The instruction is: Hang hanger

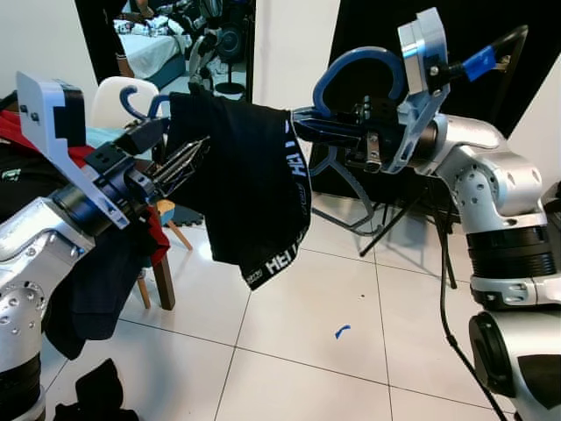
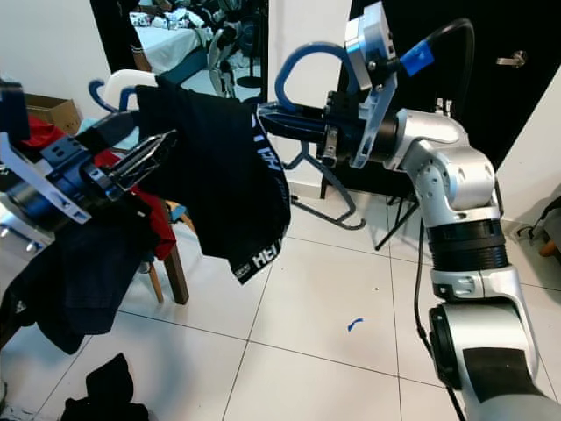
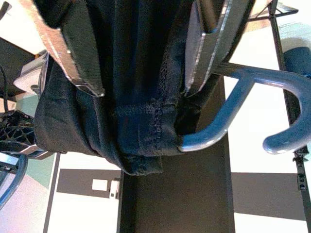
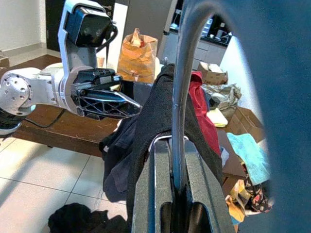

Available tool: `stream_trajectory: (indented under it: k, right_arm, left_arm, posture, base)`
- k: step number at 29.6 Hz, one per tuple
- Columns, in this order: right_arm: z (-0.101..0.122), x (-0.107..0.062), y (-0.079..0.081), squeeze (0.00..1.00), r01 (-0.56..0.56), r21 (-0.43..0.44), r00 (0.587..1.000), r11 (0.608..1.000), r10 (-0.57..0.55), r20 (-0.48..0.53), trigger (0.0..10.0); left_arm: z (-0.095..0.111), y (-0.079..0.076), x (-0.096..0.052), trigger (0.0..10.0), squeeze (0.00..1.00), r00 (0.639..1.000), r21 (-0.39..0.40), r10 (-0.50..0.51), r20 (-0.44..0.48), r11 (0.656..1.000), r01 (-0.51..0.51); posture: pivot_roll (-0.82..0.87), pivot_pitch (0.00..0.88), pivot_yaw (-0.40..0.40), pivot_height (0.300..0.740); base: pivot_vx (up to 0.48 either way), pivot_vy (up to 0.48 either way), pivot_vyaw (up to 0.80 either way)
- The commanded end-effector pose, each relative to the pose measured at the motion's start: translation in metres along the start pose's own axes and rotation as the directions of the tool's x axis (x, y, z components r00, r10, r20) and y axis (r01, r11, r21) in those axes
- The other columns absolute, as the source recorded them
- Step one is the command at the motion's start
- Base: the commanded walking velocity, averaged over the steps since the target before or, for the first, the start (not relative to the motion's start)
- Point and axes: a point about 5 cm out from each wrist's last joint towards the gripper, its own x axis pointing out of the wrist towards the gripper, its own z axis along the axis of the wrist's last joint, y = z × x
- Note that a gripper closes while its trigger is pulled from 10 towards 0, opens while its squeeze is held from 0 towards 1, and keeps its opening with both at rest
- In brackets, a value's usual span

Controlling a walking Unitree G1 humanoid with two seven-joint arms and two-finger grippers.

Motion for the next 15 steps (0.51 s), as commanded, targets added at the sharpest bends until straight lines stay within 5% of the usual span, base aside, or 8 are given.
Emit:
stream_trajectory:
  k: [1,15]
  right_arm:
    - [0.0026,-0.0001,0.0029,0.0,-0.017,-0.005,1.0,1.0,0.017,0.012,10.0]
    - [0.0039,-0.0006,0.0039,0.0,-0.021,-0.011,1.0,1.0,0.021,0.015,10.0]
  left_arm:
    - [-0.007,-0.001,0.0007,0.0,0.0,0.999,-0.001,-0.005,-0.037,1.0,0.005]
    - [-0.0039,0.0037,-0.0009,0.0,0.0,0.999,0.03,0.02,-0.045,0.999,-0.018]
  posture:
    - [-0.04,0.0,-0.06,0.74]
    - [-0.03,0.0,-0.059,0.74]
  base:
    - [0.0,0.0,0.0]
    - [0.0,0.0,0.0]
